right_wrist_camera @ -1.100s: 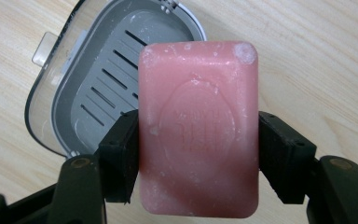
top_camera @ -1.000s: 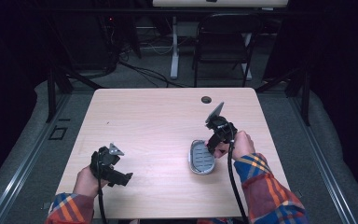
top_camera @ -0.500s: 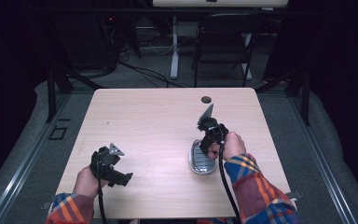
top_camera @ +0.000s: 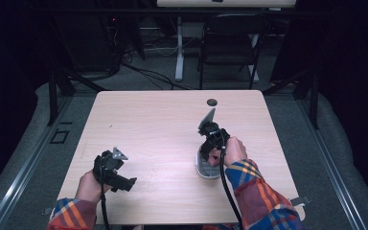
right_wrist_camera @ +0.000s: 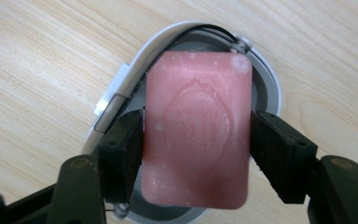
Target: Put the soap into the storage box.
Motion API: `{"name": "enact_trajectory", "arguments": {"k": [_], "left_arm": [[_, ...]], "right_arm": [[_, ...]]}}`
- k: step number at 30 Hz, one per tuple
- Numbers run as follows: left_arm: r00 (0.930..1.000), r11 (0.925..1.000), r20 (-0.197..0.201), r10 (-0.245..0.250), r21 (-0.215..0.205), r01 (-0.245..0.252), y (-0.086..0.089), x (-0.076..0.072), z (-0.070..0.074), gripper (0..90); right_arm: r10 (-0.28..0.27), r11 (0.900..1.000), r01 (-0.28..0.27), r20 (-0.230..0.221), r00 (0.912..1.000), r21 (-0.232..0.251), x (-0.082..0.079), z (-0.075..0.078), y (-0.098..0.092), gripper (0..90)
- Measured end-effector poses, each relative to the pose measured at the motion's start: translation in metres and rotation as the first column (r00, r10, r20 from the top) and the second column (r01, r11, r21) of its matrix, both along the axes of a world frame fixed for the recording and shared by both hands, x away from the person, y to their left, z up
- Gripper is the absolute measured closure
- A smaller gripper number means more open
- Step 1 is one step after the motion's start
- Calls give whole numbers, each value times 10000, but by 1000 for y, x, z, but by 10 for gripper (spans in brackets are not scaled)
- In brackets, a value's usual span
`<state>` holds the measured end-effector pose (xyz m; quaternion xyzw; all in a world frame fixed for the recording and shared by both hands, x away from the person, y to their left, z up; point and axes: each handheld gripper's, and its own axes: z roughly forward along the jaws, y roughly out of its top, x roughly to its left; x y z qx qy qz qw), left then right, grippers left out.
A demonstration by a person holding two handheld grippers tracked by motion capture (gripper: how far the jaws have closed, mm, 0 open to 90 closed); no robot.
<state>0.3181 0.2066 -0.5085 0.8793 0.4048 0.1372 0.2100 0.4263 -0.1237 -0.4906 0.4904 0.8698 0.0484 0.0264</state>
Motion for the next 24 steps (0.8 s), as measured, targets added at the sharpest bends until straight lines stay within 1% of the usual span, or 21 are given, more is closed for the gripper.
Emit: {"name": "enact_trajectory", "arguments": {"k": [1, 2, 3, 5, 7, 8, 9, 10, 11, 12, 13, 14, 15, 16, 17, 18, 19, 20, 21, 22, 24], "left_arm": [[10000, 10000, 46, 16, -16, -16, 0, 0, 0, 5], [10000, 10000, 52, 15, 25, -15, 0, 0, 0, 5], [10000, 10000, 49, 17, 20, -17, -1, 0, 0, 5], [10000, 10000, 49, 20, 22, -20, -1, 0, 0, 5], [10000, 10000, 45, 18, 26, -18, -1, 0, 0, 5], [10000, 10000, 49, 22, 24, -23, -1, 0, 0, 5], [10000, 10000, 53, 24, 24, -24, -1, 0, 0, 5], [10000, 10000, 53, 24, 24, -24, -1, 0, 0, 5], [10000, 10000, 48, 16, 28, -17, -1, 0, 0, 5], [10000, 10000, 48, 16, 28, -17, -1, 0, 0, 5], [10000, 10000, 10, -1, 16, 1, -1, 0, 0, 5], [10000, 10000, -11, -7, 25, 7, -1, 0, 0, 5], [10000, 10000, -27, -25, 39, 25, -1, 0, 0, 5], [10000, 10000, -27, -25, 39, 25, -1, 0, 0, 5], [10000, 10000, 35, 1, 44, -1, -1, 0, -1, 5], [10000, 10000, 35, 1, 44, -1, -1, 0, -1, 5], [10000, 10000, 17, -8, 20, 8, -1, 0, -1, 5], [10000, 10000, 22, -10, 24, 10, -1, 0, -1, 5], [10000, 10000, 30, -9, 43, 9, -1, 0, -1, 5], [10000, 10000, -10, -36, 42, 36, -1, 0, 0, 5], [10000, 10000, 30, -11, 44, 11, -1, 0, -1, 5]], "right_arm": [[-36, 10000, 36, 7, 10000, 29, -1, 1, 1, 364], [-124, 9997, 124, 49, 9999, 195, -2, 1, 0, 364], [-28, 9999, 29, -118, 9999, 113, -2, 3, -1, 365], [-34, 9999, 35, -80, 10000, 163, -2, 3, -1, 370], [-3, 9996, 8, -164, 9999, 289, -3, 5, -4, 383], [-116, 9987, 121, -107, 9999, 502, -5, 5, -4, 396], [-2, 9989, 10, -170, 9999, 464, -5, 7, -6, 439], [-2, 9989, 10, -170, 9999, 464, -5, 7, -6, 439], [-63, 9973, 71, -114, 9999, 730, -7, 9, -7, 464], [-63, 9973, 71, -114, 9999, 730, -7, 9, -7, 464], [191, 9979, -169, -348, 9992, 633, -7, 10, -9, 481], [191, 9979, -169, -348, 9992, 633, -7, 10, -9, 481], [210, 9965, -174, -447, 9988, 814, -8, 10, -10, 500], [210, 9965, -174, -447, 9988, 814, -8, 10, -10, 500], [257, 9954, -217, -426, 9988, 932, -9, 11, -10, 502], [25, 9928, -9, -136, 9999, 1201, -12, 10, -10, 506], [233, 9938, -214, -161, 9996, 1091, -12, 14, -11, 505], [233, 9938, -214, -161, 9996, 1091, -12, 14, -11, 505], [200, 9925, -202, 31, 9998, 1203, -14, 17, -12, 502], [265, 9932, -265, 15, 9996, 1138, -15, 20, -14, 501], [250, 9927, -259, 97, 9996, 1179, -15, 22, -16, 497]]}}
